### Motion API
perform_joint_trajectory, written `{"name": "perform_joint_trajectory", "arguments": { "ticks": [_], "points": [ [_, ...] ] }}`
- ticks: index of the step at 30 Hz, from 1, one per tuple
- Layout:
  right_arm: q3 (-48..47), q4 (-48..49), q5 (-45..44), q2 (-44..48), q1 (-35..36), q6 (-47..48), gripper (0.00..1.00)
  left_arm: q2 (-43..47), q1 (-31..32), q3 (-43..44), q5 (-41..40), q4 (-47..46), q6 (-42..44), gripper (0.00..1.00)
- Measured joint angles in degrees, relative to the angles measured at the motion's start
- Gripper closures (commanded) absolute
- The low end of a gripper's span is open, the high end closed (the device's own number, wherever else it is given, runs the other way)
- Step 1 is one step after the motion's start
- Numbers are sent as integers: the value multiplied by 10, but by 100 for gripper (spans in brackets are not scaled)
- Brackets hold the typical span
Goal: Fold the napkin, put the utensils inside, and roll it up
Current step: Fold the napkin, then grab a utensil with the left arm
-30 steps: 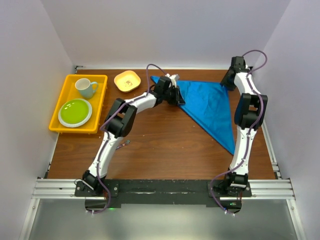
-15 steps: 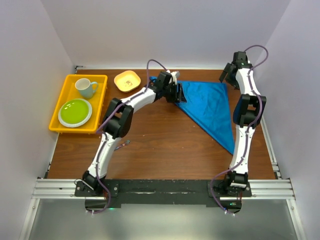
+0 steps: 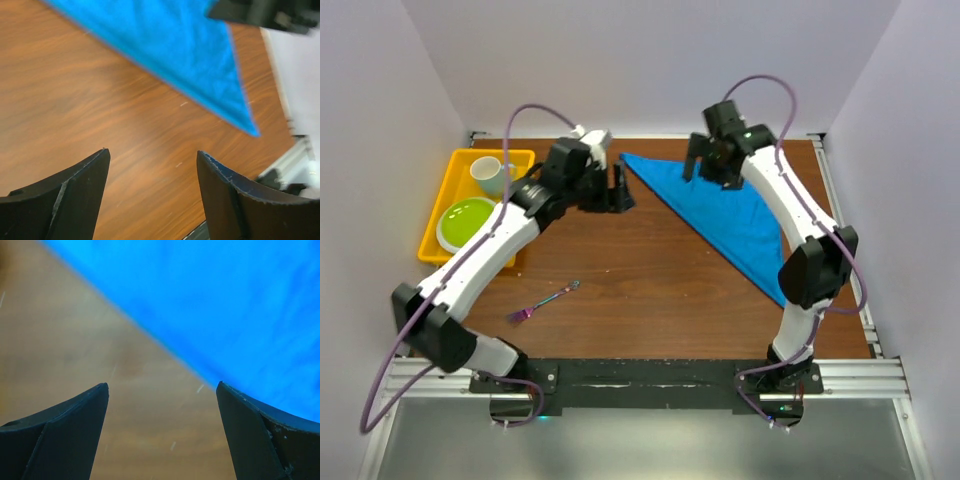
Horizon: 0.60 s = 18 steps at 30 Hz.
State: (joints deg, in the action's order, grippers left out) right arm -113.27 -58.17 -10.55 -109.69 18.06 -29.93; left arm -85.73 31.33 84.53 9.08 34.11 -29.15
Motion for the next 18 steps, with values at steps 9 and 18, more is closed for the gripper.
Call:
{"name": "perform_joint_trajectory", "arguments": {
  "ticks": [9,18],
  "points": [
    [160,-16,61,98,135,-69,7,117,-63,-244,-193,159,-3,11],
    [305,-5,90,172,155,-99,6,136,-170,-326,-212,194,-47,7]
  ]
}}
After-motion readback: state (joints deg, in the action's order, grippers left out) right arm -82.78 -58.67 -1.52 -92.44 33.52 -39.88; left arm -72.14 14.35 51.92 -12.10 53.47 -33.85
